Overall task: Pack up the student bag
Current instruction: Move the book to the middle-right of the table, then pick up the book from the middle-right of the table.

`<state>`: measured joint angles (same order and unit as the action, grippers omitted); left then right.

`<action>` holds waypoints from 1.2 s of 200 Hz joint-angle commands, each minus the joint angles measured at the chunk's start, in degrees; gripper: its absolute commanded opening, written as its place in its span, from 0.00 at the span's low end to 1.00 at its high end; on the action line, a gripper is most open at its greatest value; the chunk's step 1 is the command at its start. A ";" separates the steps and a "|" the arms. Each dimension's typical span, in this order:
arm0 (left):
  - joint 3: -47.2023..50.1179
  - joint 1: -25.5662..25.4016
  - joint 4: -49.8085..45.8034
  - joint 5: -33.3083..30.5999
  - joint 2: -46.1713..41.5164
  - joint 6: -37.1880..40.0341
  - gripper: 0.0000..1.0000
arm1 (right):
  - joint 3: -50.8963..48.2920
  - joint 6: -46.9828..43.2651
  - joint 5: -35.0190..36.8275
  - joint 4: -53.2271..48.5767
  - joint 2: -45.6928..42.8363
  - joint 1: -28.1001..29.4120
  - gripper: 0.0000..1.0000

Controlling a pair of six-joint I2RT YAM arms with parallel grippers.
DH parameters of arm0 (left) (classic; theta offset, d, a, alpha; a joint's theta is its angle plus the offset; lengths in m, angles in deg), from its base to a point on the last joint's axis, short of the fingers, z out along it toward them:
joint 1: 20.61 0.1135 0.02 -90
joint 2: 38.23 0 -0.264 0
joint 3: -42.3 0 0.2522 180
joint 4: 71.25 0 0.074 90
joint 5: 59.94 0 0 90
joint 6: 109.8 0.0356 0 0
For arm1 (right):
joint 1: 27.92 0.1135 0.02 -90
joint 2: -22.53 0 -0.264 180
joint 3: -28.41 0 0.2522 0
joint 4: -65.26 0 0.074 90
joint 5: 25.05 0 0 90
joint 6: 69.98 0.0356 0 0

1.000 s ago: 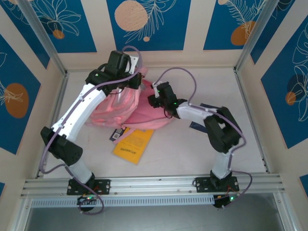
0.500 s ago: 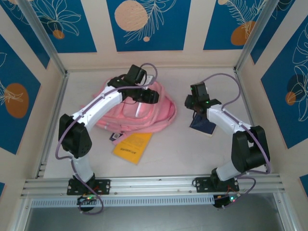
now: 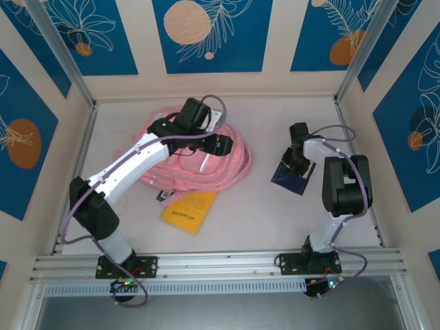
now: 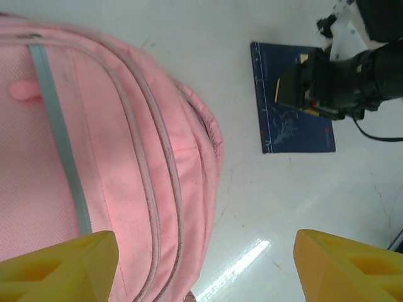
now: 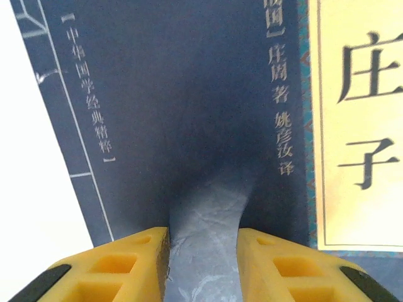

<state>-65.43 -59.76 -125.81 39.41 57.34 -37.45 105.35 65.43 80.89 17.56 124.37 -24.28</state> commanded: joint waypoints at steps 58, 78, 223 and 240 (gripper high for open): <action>1.00 -0.07 1.46 -1.35 -0.08 -1.40 0.73 | -9.90 5.40 -8.21 -8.17 -4.09 4.74 0.30; 1.07 -0.17 1.51 -0.83 0.29 -1.73 0.73 | -12.68 6.74 -8.83 -8.07 -7.09 7.18 0.29; -1.65 -11.36 3.26 8.27 10.81 -6.37 0.64 | -20.97 1.44 -9.38 -6.42 -35.93 -3.71 0.99; -1.27 -13.45 5.55 9.20 13.56 -9.05 0.63 | -22.76 1.66 -11.35 -2.00 -34.61 -6.21 0.99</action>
<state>-65.17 -70.60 -122.90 45.11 67.72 -42.23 85.61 68.20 73.07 10.11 88.13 -27.56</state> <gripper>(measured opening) 0.637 0.998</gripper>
